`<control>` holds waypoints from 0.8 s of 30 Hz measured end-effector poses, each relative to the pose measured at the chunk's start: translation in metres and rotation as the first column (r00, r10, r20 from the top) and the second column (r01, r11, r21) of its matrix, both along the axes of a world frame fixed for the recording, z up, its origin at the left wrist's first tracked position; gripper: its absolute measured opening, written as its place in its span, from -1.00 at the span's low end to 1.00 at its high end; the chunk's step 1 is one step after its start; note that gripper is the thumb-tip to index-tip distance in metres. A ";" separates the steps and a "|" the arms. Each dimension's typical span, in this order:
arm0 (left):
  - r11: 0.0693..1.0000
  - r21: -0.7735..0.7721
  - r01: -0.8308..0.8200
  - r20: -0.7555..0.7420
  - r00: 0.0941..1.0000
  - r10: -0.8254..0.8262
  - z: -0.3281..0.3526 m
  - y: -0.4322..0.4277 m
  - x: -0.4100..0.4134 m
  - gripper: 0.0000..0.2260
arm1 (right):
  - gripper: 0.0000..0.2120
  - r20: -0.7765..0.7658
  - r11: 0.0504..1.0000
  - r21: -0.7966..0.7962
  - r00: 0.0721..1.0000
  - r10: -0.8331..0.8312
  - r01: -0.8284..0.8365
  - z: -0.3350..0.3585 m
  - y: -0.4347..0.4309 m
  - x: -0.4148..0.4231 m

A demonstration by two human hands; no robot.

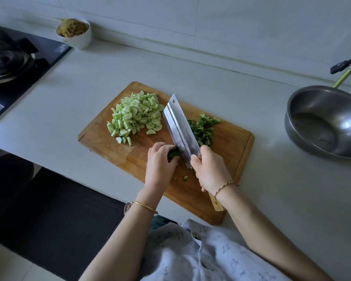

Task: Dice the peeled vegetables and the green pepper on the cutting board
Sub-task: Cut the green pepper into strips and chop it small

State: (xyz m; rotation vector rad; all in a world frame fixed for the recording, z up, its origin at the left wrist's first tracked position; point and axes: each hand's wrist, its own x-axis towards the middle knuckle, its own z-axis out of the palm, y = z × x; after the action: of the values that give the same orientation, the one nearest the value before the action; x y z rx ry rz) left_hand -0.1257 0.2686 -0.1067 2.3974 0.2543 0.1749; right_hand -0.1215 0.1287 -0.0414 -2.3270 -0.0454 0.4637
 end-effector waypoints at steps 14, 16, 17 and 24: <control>1.000 0.008 0.010 -0.112 0.994 -0.009 0.004 0.000 -0.004 -0.64 | -0.84 0.001 0.998 -0.031 0.999 0.049 -0.049 0.003 -0.002 -0.001; 1.000 -0.022 -0.009 -0.084 0.996 0.007 0.003 0.000 -0.004 -0.69 | -0.84 0.000 0.997 -0.045 0.998 0.058 -0.058 0.003 -0.001 -0.001; 0.999 -0.026 -0.022 -0.070 0.997 0.020 0.003 0.000 -0.005 -0.71 | -0.84 0.000 0.997 -0.051 0.998 0.061 -0.061 0.003 -0.001 -0.002; 0.999 0.007 -0.038 -0.014 0.999 0.039 0.000 -0.002 -0.004 -0.86 | -0.84 0.016 0.997 -0.062 0.999 0.042 -0.041 0.002 -0.001 -0.005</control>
State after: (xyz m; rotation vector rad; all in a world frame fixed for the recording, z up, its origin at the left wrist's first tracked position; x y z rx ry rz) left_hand -0.1292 0.2669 -0.1065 2.4024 0.3072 0.1764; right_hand -0.1262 0.1282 -0.0392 -2.3949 -0.0891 0.4714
